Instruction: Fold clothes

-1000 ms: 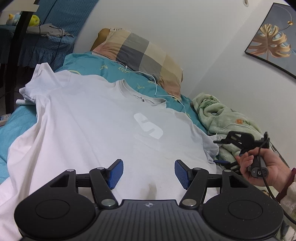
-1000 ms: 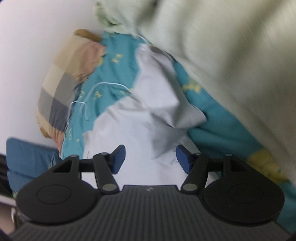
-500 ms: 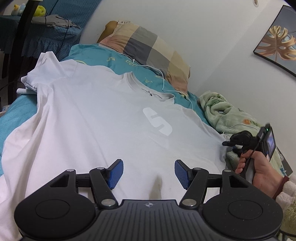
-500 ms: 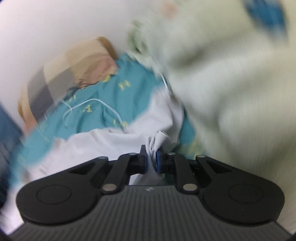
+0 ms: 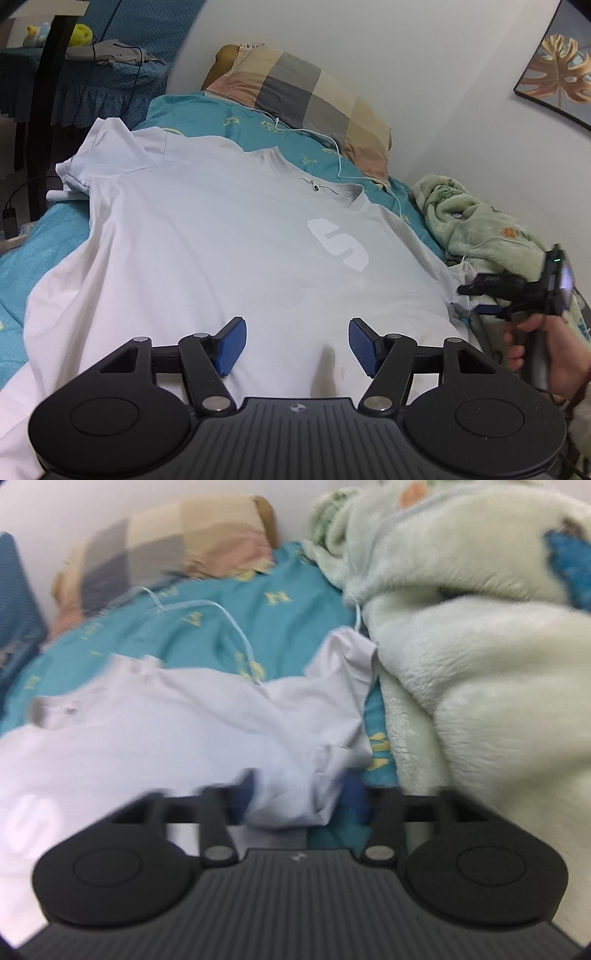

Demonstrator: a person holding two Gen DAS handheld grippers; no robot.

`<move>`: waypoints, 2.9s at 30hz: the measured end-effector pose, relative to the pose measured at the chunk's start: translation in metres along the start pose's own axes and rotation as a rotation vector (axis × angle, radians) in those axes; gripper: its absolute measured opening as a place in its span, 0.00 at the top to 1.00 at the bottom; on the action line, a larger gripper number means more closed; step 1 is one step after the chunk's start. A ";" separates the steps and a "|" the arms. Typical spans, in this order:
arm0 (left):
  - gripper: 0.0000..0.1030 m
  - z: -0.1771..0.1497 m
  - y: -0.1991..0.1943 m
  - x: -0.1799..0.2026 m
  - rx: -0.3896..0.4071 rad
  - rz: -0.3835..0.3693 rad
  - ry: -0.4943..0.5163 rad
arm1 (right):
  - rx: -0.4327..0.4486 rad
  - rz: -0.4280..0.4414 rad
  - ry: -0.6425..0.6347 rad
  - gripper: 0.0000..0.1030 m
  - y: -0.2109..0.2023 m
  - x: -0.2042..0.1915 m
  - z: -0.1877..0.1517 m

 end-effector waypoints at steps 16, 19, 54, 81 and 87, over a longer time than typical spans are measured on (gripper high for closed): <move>0.37 -0.008 -0.049 0.024 0.014 0.051 0.081 | -0.680 0.279 -0.492 0.38 -0.161 -0.072 -0.184; 0.37 -0.008 -0.052 0.024 0.017 0.052 0.089 | -0.772 0.197 -0.603 0.38 -0.157 -0.078 -0.214; 0.33 -0.017 -0.060 0.045 0.011 0.042 0.209 | -0.426 0.246 -0.230 0.42 -0.186 -0.062 -0.106; 0.05 -0.010 0.003 0.008 -0.071 0.034 0.043 | 0.077 0.195 0.644 0.38 0.071 0.020 -0.019; 0.05 -0.007 0.009 0.003 -0.060 0.022 0.018 | 0.215 0.208 0.560 0.39 0.085 0.011 0.007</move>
Point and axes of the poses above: each gripper's, at about its wrist camera, not at the fingertips, and y roughly the way its jaws point, x to its right, z to its top, the point moved 8 cm from there along y, roughly the way its jaws point, and after that the axes turned 8 degrees about -x, right-handed, at the moved point
